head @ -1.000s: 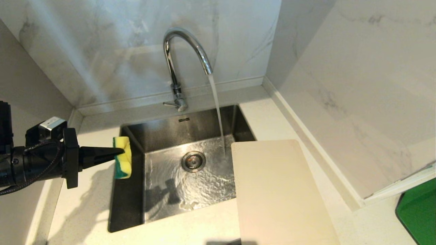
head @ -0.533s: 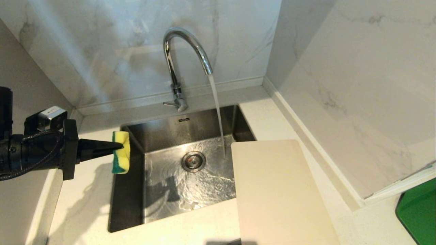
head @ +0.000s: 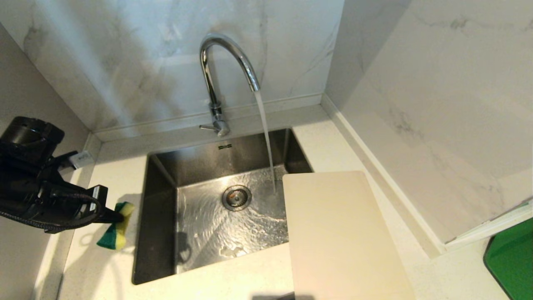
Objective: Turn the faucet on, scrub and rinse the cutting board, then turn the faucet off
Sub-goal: Put down the cleaning cloth
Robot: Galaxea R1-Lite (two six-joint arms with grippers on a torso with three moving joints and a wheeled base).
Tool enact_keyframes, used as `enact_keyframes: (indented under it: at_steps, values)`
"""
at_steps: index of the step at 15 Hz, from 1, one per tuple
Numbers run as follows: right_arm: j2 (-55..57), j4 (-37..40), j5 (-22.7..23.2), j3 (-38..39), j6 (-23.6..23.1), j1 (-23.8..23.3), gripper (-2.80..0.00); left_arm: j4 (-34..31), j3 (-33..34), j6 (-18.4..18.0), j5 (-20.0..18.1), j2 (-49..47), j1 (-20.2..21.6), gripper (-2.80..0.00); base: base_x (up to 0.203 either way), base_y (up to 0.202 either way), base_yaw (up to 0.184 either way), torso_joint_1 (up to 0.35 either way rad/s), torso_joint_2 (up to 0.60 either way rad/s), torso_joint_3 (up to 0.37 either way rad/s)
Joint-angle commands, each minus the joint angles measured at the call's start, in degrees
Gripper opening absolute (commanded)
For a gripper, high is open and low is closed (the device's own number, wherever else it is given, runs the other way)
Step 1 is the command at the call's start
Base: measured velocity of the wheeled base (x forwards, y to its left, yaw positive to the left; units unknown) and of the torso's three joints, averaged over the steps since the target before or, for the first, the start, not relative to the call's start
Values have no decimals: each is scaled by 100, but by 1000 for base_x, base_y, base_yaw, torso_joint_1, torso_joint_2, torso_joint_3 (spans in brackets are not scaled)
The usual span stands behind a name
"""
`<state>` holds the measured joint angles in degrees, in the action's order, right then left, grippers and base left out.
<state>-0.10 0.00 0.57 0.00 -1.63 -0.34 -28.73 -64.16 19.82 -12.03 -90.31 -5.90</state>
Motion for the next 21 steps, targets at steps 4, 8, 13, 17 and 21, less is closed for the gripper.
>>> enact_keyframes:
  at_steps: [4, 8, 13, 17, 21]
  values:
    - [10, 0, 22, 8, -31, -1, -280, 13, 247, -453, -25, -853, 595, -280, 0, 0, 0, 0, 0, 0]
    - [10, 0, 13, 6, -30, -1, -280, 362, 259, -497, -26, -1286, 915, -280, 0, 0, 0, 0, 0, 0]
    - [10, 0, 22, 0, -30, -1, -280, 750, 328, -499, -36, -1722, 1244, -280, 0, 0, 0, 0, 0, 0]
    - [10, 0, 22, 0, -30, -1, -280, 966, 492, -514, -27, -1717, 1250, -280, 0, 0, 0, 0, 0, 0]
    - [10, 0, 22, 0, -30, -1, -280, 966, 510, -505, -32, -1638, 1258, 0, 0, 0, 0, 0, 0, 0]
